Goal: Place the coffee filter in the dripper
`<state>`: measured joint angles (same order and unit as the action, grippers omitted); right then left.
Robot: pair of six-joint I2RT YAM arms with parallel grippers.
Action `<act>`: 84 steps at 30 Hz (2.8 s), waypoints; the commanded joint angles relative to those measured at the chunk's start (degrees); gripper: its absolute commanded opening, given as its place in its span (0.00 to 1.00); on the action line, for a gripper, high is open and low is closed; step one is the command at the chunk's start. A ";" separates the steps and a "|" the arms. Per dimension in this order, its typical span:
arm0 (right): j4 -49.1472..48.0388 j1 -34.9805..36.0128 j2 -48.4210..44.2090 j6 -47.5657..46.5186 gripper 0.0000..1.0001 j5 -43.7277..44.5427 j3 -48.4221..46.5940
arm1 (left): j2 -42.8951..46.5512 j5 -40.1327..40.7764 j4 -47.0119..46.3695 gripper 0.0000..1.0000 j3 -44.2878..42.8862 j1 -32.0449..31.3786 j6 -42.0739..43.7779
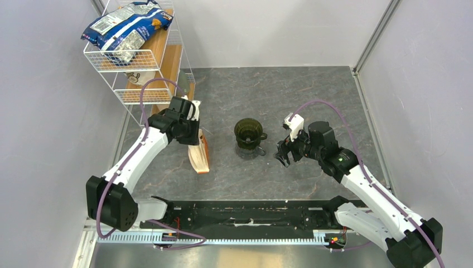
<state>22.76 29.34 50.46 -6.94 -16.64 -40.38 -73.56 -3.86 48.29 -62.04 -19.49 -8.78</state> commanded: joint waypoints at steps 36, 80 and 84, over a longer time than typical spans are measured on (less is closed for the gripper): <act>-1.82 -0.19 -0.76 1.39 0.89 -0.63 -2.51 | -1.68 0.07 -5.20 0.23 -2.71 0.07 7.14; -1.84 -0.17 -1.14 1.14 0.90 0.11 -2.43 | -2.35 2.28 -3.24 0.23 0.78 0.07 7.75; -1.84 -0.18 -1.17 1.11 0.90 0.00 -2.33 | -2.41 2.08 -2.77 0.24 0.95 0.09 7.07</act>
<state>22.76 29.34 50.28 -6.00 -16.62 -40.71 -77.41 -1.56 45.06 -61.43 -19.46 -1.96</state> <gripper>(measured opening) 0.899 0.234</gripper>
